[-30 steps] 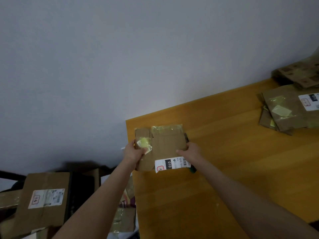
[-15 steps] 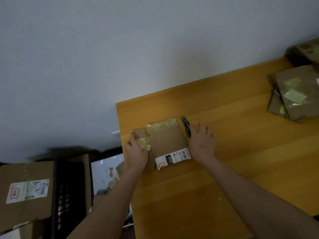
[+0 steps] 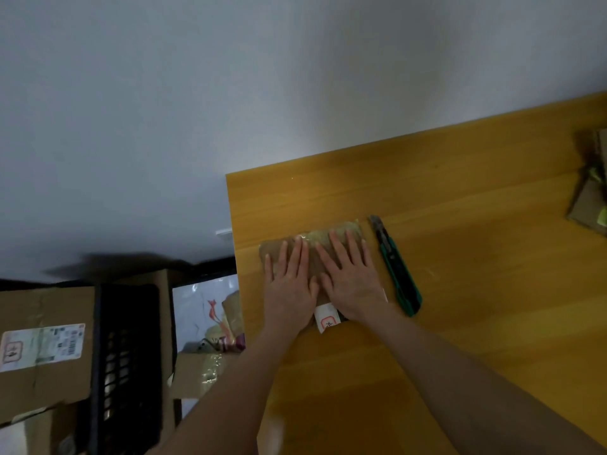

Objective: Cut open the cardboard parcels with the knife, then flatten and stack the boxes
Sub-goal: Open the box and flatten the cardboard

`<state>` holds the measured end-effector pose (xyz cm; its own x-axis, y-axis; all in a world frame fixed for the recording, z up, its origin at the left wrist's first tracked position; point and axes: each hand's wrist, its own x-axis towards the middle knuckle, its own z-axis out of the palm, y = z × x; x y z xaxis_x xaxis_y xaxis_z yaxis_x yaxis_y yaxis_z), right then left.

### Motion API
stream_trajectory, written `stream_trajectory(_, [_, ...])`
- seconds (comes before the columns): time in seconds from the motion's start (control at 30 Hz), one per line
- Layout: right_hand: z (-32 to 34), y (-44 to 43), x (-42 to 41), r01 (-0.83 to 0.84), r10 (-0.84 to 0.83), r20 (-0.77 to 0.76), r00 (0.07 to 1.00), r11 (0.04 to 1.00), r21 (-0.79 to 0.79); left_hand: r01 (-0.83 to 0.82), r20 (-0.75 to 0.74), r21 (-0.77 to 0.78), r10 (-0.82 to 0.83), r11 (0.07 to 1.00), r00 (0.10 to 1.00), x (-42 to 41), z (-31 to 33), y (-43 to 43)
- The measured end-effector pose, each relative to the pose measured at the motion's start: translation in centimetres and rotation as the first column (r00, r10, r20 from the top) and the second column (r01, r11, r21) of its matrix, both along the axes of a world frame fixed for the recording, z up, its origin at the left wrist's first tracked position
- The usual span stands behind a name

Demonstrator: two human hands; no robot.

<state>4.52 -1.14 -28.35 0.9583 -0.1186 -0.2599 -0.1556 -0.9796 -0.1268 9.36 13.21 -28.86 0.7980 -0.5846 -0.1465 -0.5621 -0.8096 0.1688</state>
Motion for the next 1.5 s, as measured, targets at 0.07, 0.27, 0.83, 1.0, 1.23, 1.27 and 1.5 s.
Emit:
stream_trajectory(0.07, [-0.6,0.0,0.1,0.03,-0.03,0.063,0.998,1.0,0.003,-0.001,0.016,0.014,0.0,1.0,1.0,0.1,-0.5,-0.1])
stream_trajectory(0.27, [-1.1,0.0,0.0,0.034,-0.032,0.102,0.994,0.999,-0.011,0.007,0.019,0.033,-0.008,0.999,1.0,0.1,0.1,-0.2])
stream_trajectory(0.83, [-1.4,-0.2,-0.1,0.024,-0.023,0.088,0.996,1.0,-0.012,0.01,0.047,0.03,-0.012,1.0,0.999,-0.9,-0.1,0.3])
stream_trajectory(1.0, [-1.2,0.0,0.3,0.03,-0.029,0.088,0.996,1.0,-0.007,0.001,0.032,0.029,-0.002,1.0,0.999,-0.8,-0.2,0.2])
stream_trajectory(1.23, [0.2,-0.3,0.2,-0.02,0.02,-0.043,0.999,1.0,0.01,0.01,-0.063,0.071,-0.006,0.997,0.998,-0.6,0.4,0.4])
stream_trajectory(1.27, [0.7,-0.4,0.0,-0.01,0.01,-0.066,0.998,1.0,0.003,0.014,-0.082,0.089,-0.007,0.996,0.997,-0.5,0.8,0.4])
stream_trajectory(1.5, [5.4,0.7,-3.7,0.351,-0.352,-0.214,0.911,0.935,-0.043,-0.015,-0.237,0.04,0.024,0.999,0.971,0.8,4.0,1.3])
